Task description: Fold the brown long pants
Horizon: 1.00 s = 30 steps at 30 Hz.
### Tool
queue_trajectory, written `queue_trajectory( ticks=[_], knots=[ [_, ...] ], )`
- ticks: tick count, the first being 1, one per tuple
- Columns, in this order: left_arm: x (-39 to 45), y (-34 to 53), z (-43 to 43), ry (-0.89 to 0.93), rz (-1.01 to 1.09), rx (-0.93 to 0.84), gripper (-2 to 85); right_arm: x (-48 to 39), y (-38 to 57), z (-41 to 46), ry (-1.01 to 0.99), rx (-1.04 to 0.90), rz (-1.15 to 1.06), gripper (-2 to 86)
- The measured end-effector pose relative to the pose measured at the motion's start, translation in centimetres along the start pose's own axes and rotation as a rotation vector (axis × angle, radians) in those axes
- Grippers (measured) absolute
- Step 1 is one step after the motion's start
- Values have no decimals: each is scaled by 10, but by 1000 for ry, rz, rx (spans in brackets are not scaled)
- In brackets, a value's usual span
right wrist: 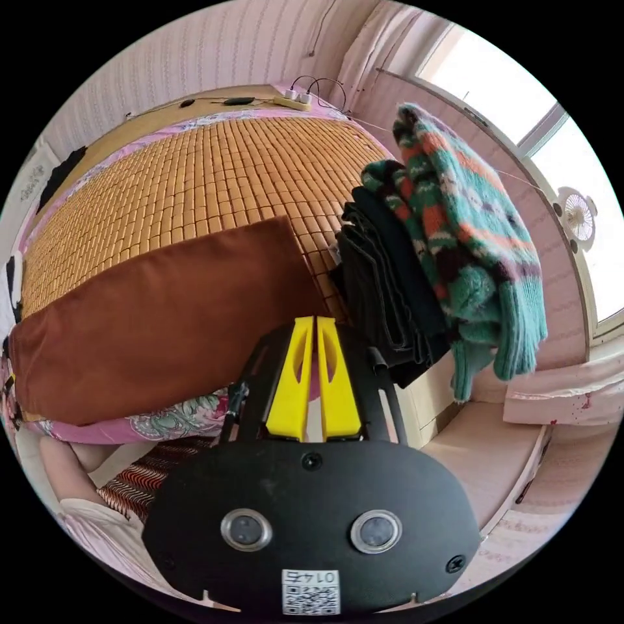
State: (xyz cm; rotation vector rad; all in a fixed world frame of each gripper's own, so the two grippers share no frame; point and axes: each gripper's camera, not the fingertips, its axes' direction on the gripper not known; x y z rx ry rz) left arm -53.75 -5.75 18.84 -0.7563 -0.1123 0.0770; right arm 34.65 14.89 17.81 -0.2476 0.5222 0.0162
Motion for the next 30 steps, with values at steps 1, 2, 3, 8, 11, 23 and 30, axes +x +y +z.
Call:
queue_trajectory(
  ticks=[1, 2, 3, 8, 11, 23, 30],
  knots=[
    [3, 1, -7, -6, 9, 34, -8, -30, -15, -12, -48, 45, -107, 7],
    [8, 0, -10, 10, 22, 63, -8, -66, -32, -20, -139, 62, -236, 3],
    [10, -2, -10, 24, 31, 75, -8, -86, -40, -22, -185, 63, -293, 2],
    [35, -40, 24, 23, 43, 93, -8, -282, -114, -27, -465, -13, -707, -3],
    [39, -54, 70, -23, 43, -81, -8, -360, -147, -14, -349, -76, -790, -4],
    [131, 19, -41, 110, 329, 316, -9, -455, -193, -62, -368, -134, -1098, -4],
    [314, 92, 0, 484, 685, 167, -8, -505, -214, -34, -234, -299, -1161, -4]
  ],
)
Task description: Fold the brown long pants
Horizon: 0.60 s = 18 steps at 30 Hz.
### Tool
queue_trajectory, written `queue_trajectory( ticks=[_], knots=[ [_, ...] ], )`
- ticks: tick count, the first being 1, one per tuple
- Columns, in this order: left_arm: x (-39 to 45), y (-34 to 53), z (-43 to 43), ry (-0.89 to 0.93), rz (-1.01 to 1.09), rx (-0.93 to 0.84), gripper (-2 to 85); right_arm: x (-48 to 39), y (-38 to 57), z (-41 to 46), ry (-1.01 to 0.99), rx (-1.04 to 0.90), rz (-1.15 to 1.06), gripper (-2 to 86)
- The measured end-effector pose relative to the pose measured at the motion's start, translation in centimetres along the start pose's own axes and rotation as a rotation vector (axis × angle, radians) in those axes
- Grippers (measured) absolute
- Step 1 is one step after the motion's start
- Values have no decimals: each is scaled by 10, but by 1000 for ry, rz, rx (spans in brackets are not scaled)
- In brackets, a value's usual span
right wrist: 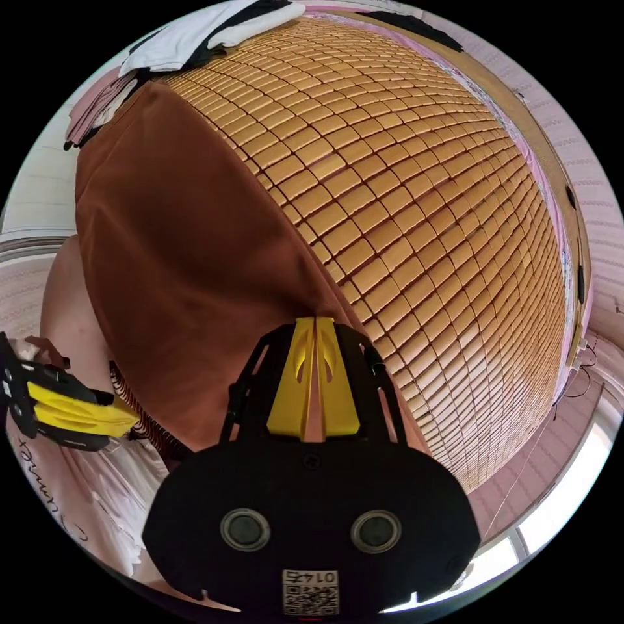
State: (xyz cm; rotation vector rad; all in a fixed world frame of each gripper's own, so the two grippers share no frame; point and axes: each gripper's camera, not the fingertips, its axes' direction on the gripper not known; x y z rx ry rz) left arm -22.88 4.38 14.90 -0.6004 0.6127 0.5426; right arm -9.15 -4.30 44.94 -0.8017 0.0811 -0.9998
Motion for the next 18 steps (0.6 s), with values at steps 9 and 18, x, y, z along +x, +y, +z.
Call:
queue_trajectory(
  ticks=[9, 18],
  knots=[
    [23, 3, 69, 75, 10, -202, -10, -14, 5, 19, 150, -29, -38, -4],
    [53, 6, 81, -1, 72, -216, -9, 18, 108, 43, -106, 245, 214, -7]
  ],
)
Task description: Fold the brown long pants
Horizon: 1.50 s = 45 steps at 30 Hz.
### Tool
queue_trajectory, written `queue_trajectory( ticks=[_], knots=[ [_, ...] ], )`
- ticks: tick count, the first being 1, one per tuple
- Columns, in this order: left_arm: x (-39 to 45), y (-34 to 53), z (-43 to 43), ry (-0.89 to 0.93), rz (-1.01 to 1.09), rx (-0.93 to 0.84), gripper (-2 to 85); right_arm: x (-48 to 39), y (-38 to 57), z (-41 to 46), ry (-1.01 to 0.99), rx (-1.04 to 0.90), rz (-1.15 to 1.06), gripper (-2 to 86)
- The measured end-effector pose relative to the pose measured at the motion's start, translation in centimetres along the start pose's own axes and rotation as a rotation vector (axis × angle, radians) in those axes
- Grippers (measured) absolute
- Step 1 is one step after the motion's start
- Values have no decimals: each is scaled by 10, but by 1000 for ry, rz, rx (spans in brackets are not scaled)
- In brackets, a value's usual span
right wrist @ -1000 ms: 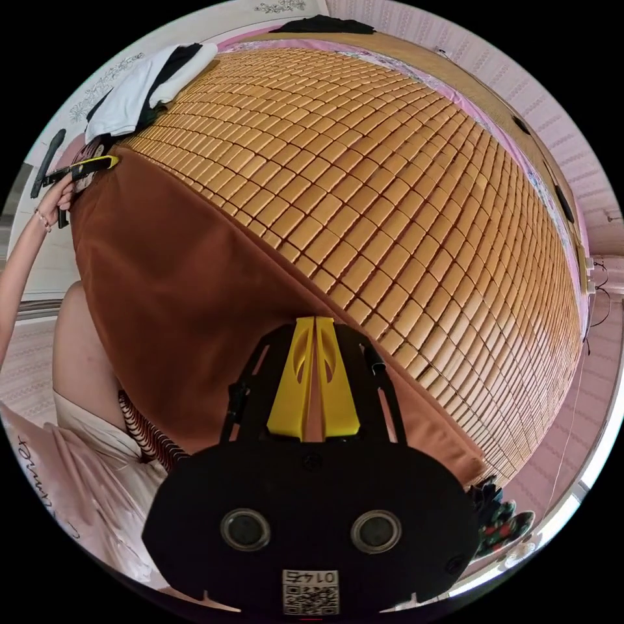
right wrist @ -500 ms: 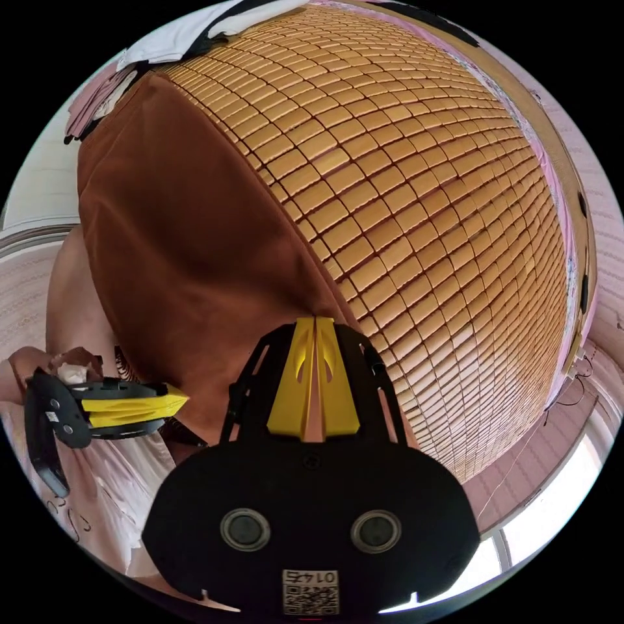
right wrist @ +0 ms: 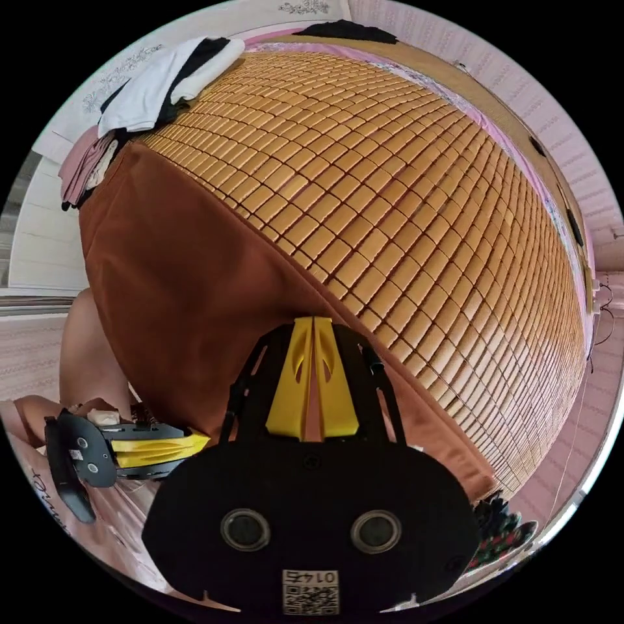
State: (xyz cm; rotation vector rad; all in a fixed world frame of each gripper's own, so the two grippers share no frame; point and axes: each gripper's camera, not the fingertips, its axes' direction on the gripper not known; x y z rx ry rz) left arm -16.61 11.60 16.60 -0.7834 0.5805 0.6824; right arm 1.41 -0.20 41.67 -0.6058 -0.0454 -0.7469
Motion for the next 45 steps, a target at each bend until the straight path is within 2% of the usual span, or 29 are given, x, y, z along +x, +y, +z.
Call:
queue_trajectory(
  ticks=[2, 3, 5, 8, 10, 13, 17, 21, 23, 30, 34, 36, 38, 40, 45],
  knots=[
    [0, 9, -14, 3, -34, 55, -9, 19, 86, -22, -81, 207, 136, -6],
    [-1, 12, -17, 9, -42, 70, -9, 25, 112, -26, -76, 251, 188, -5],
    [-4, 22, -23, 30, -82, 75, -8, 53, 227, -35, 12, 364, 452, 0],
    [-7, 28, -23, -7, -125, 44, -8, 90, 364, -31, 198, 371, 797, 25],
    [-8, 28, -23, -37, -147, 37, -8, 114, 429, -23, 258, 359, 964, 97],
    [-9, 25, -16, -75, -180, 6, -7, 148, 494, -1, 206, 374, 1087, 137],
    [-8, 19, -5, -84, -230, -58, -6, 188, 529, 39, 159, 298, 1137, 170],
    [-9, 14, 15, -108, -266, -121, -6, 198, 546, 51, 188, 237, 1118, 163],
    [-7, 10, 23, -134, -267, -106, -8, 193, 561, 56, 212, 290, 1068, 111],
    [-6, -1, 32, -156, -291, -144, -10, 214, 607, 91, 200, 294, 1073, 85],
    [-16, 3, 33, -114, -353, -135, -10, 227, 640, 102, 154, 341, 1046, 36],
    [-21, 2, 33, -96, -384, -147, -10, 235, 664, 100, 30, 459, 1043, 29],
    [-23, 1, 33, -104, -373, -165, -10, 248, 702, 87, -221, 738, 1015, 23],
    [-25, 3, 33, -107, -361, -162, -10, 256, 722, 77, -366, 914, 961, 21],
    [-37, 11, 30, -65, -401, -135, -10, 271, 744, 48, -580, 1210, 750, 15]
  ],
)
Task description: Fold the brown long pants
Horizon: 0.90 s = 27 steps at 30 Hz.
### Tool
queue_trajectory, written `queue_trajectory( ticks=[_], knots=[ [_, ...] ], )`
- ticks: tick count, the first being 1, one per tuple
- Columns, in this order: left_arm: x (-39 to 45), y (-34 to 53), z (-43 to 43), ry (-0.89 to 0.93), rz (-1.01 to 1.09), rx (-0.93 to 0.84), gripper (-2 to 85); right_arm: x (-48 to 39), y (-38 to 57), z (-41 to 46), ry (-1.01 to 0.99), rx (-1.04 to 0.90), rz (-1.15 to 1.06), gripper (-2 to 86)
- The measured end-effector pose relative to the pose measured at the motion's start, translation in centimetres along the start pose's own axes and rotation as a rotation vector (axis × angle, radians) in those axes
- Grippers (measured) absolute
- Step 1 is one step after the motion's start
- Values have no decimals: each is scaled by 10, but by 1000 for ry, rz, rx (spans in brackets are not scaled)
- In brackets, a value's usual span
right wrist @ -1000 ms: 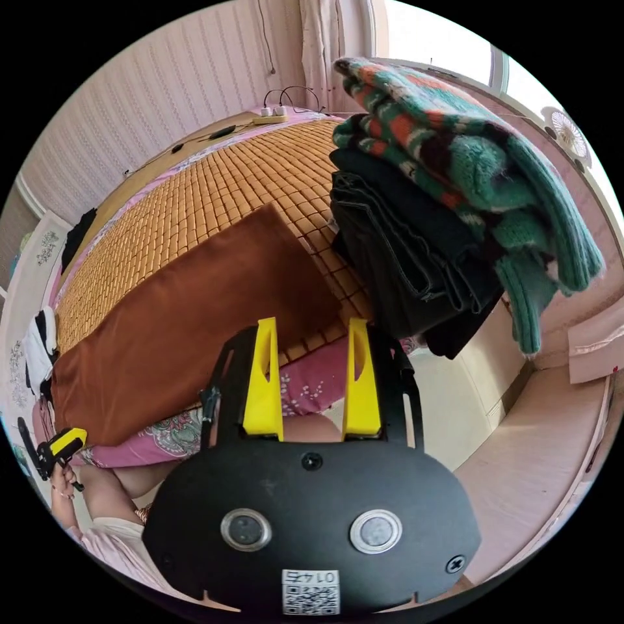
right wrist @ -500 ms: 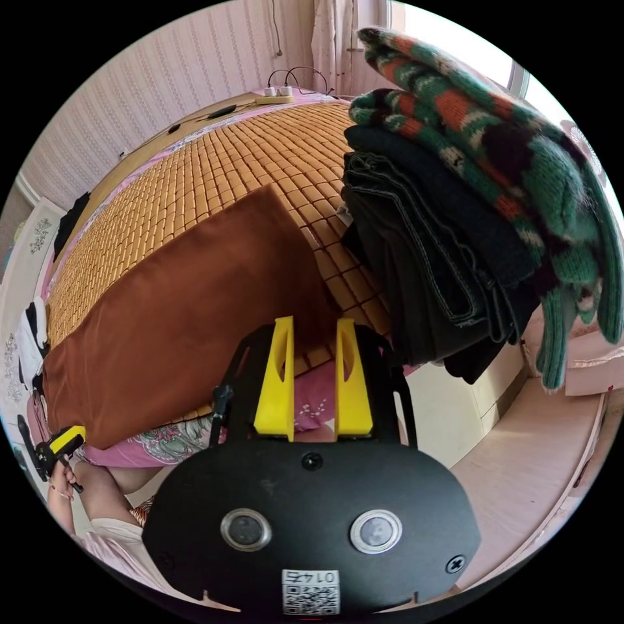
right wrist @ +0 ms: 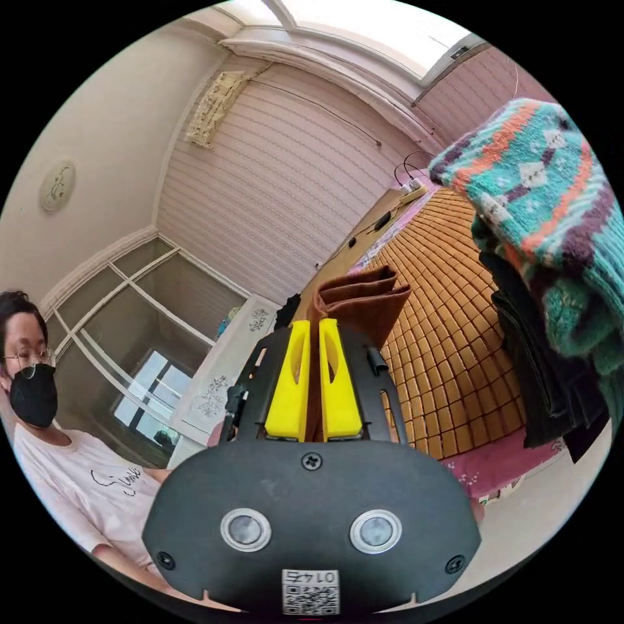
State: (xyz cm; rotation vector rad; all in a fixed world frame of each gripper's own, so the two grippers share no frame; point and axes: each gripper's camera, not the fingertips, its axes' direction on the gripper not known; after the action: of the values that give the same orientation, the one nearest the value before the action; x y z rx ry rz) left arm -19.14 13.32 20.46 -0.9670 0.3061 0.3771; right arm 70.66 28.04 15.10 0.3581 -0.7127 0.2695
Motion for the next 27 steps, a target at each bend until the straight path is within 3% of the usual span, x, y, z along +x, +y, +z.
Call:
queue_trajectory(
  ticks=[4, 9, 12, 14, 18, 22, 25, 27],
  knots=[
    [9, -7, -5, 104, 42, 60, -10, -5, -24, -35, -201, 118, -46, 14],
    [44, -31, 9, 329, 53, 92, -10, -48, -71, -68, -200, 158, -230, 13],
    [56, -32, 18, 583, -22, 80, -10, -95, -96, -49, -219, 98, -383, 14],
    [50, -18, 11, 660, -17, 84, -10, -127, -100, -1, -234, -30, -453, 16],
    [12, 18, -25, 572, 18, 159, -10, -162, -67, 117, -263, -311, -526, 18],
    [-65, 85, -68, 444, -146, 289, -10, -191, 53, 270, -395, -781, -554, 27],
    [-109, 130, -84, 319, -280, 328, -9, -166, 154, 342, -216, -1070, -511, 35],
    [-127, 147, -86, 279, -347, 326, -9, -150, 186, 357, -63, -1137, -509, 35]
  ],
)
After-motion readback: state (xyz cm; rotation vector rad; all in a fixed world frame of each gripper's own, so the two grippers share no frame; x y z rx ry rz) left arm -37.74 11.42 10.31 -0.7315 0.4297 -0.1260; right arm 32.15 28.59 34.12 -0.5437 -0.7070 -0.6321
